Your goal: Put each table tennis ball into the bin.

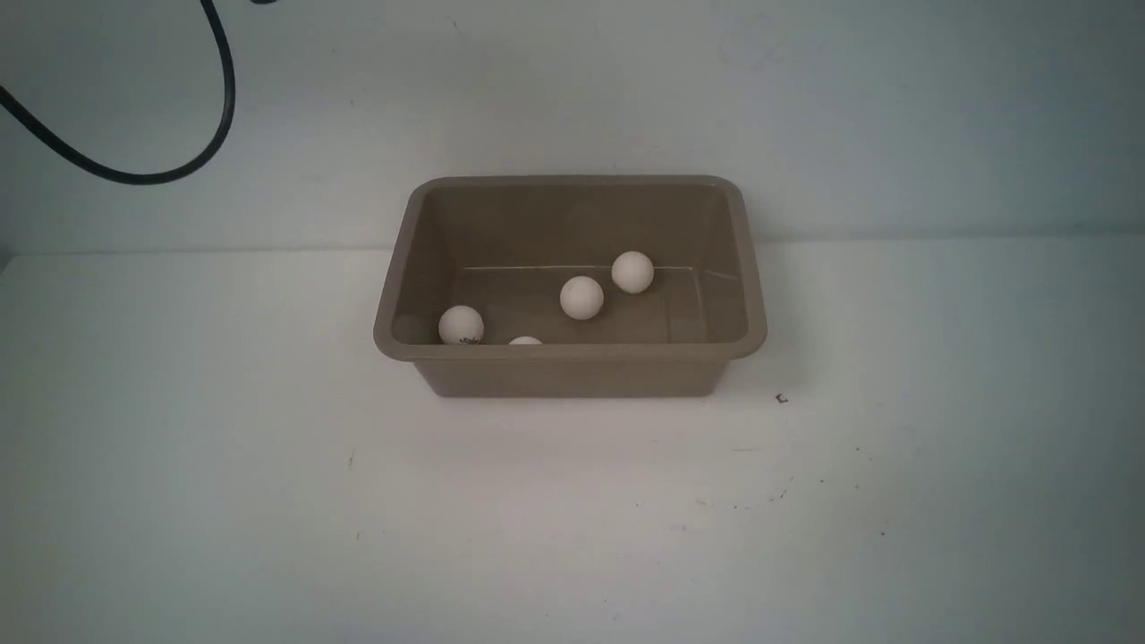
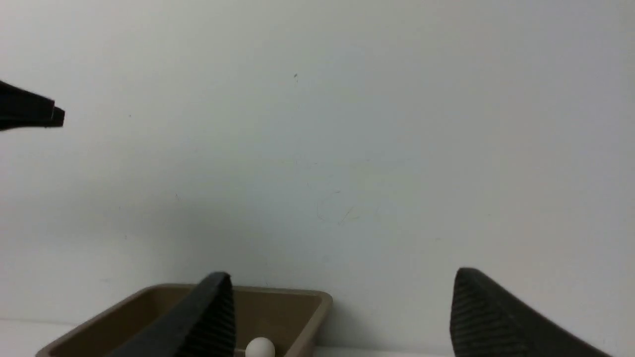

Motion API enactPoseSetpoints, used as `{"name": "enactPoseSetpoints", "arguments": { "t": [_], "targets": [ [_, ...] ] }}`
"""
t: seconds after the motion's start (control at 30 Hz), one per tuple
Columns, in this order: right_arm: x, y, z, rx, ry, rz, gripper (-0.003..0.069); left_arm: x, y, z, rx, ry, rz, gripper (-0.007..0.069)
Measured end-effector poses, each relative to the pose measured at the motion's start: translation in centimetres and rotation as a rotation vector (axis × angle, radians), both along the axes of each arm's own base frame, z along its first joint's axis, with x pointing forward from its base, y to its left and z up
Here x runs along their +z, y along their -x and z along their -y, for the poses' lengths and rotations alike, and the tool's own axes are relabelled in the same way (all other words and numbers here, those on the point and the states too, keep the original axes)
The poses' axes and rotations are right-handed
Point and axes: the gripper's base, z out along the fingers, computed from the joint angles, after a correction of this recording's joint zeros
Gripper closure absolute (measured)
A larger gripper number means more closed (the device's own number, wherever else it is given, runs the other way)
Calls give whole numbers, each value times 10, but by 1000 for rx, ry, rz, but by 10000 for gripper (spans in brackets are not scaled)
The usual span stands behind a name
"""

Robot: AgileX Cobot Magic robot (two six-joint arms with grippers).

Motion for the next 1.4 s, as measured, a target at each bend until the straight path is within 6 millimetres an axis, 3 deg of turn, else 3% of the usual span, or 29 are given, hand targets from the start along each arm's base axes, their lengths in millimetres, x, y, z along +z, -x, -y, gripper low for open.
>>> {"name": "enactPoseSetpoints", "arguments": {
  "t": [0.3,0.87,1.03,1.23,1.4],
  "targets": [
    [-20,-2,-12,112,171,-175,134,0,1,2,-15,7,-2,94],
    [-40,5,-25,286,223,-376,134,1,2,10,-39,15,-3,94],
    [-43,5,-24,273,266,-386,134,1,3,11,-58,17,-7,94],
    [-47,2,-16,190,443,-385,134,1,4,11,-68,17,-10,94],
    [-58,-2,-15,167,411,-364,134,1,5,12,-80,17,-13,94]
  ]
}}
